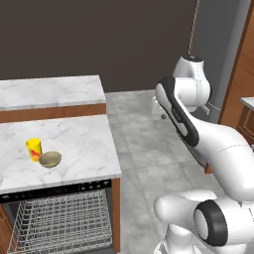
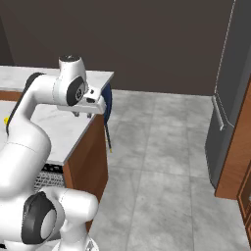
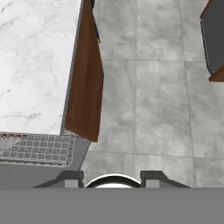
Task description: Pick up the cup and bowl from the counter, place them in the dishwasher, and close the dishwasher door.
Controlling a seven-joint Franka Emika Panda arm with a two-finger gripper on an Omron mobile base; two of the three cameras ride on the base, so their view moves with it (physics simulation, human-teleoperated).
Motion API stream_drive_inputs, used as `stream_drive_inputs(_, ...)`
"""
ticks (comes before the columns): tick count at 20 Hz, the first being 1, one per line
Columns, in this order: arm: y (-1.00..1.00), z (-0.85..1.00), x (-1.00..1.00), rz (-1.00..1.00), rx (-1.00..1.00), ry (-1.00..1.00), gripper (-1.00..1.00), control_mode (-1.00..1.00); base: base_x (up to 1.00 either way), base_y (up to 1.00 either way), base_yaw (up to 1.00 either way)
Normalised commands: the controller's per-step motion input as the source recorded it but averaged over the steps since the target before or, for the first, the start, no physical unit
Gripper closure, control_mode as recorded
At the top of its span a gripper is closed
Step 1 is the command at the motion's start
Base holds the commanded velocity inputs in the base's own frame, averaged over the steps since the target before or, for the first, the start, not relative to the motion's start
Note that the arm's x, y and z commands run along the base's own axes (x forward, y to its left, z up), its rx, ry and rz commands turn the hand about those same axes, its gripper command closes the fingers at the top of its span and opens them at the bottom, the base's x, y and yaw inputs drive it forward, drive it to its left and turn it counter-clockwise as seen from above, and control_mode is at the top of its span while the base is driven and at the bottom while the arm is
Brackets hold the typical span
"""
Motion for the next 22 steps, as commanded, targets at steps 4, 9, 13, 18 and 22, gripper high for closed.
stream_drive_inputs(4, 0.07, -0.08, 0.0, 0.0, 0.0, 0.0, -1.0, -1.0, 0.0, 0.0, 0.0)
stream_drive_inputs(9, 0.29, -0.14, 0.0, 0.0, 0.0, 0.0, -1.0, -1.0, 0.0, 0.0, 0.0)
stream_drive_inputs(13, 0.36, -0.08, 0.0, 0.0, 0.0, 0.0, -1.0, -1.0, 0.0, 0.0, 0.0)
stream_drive_inputs(18, 0.38, -0.03, 0.0, -0.02, 0.0, 0.0, -1.0, -1.0, 0.0, 0.0, 0.0)
stream_drive_inputs(22, 0.37, 0.0, 0.01, -0.04, 0.0, 0.0, -1.0, -1.0, 0.0, 0.0, 0.0)
